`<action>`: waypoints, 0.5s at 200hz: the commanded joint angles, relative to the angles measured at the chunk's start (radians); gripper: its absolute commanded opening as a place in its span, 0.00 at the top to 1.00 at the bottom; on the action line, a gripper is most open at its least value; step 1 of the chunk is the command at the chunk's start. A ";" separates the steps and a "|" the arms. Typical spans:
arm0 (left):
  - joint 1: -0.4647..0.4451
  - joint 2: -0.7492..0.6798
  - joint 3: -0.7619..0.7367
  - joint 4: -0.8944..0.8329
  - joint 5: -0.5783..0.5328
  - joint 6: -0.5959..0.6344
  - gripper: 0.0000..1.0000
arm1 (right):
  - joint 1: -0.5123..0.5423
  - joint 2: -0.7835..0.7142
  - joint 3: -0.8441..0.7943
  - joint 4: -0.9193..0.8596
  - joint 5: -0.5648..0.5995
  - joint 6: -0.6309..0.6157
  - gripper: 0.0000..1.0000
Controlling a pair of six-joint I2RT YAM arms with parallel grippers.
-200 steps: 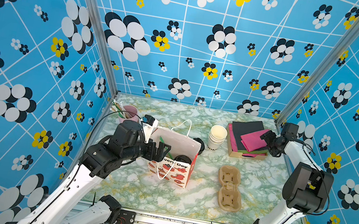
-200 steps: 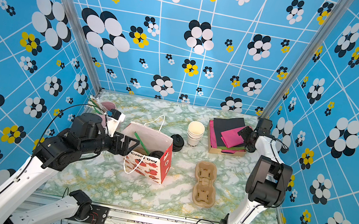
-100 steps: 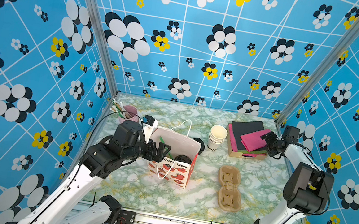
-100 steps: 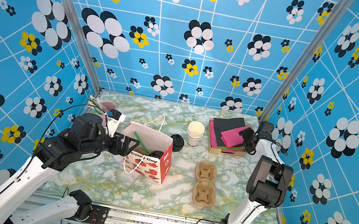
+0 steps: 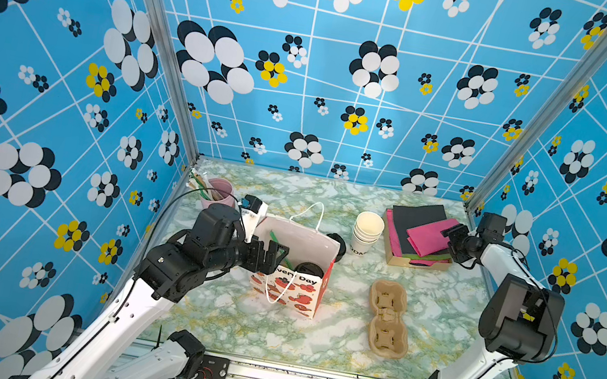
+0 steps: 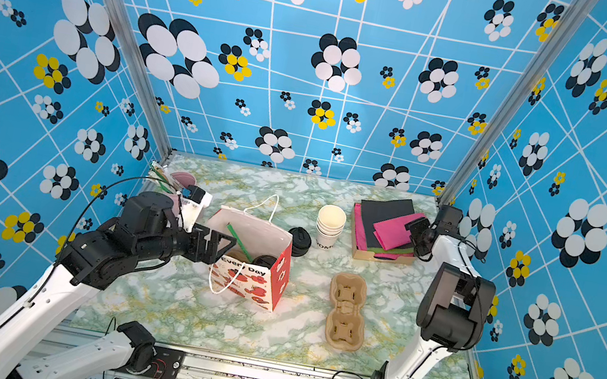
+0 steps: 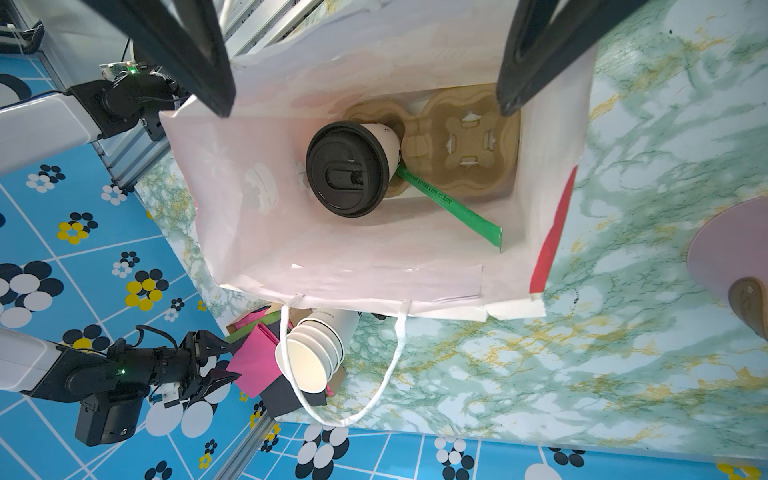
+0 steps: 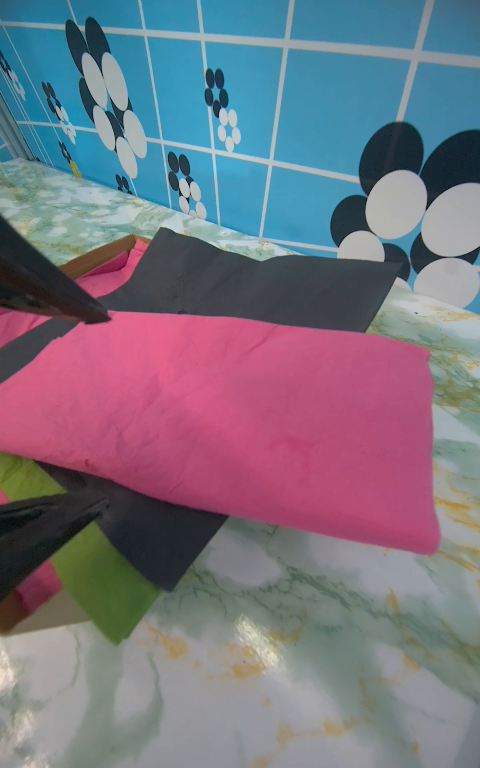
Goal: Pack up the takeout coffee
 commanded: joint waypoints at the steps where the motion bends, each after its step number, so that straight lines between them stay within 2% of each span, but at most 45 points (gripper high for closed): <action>1: 0.010 -0.023 -0.014 0.009 0.002 0.004 0.01 | -0.009 0.028 -0.004 0.003 -0.005 0.001 0.34; 55: 0.011 -0.033 -0.013 -0.001 -0.003 0.003 0.01 | -0.009 0.052 0.001 -0.002 -0.001 -0.001 0.35; 100: 0.011 -0.032 -0.014 -0.001 -0.005 0.000 0.01 | -0.009 0.075 0.022 0.011 -0.009 0.014 0.49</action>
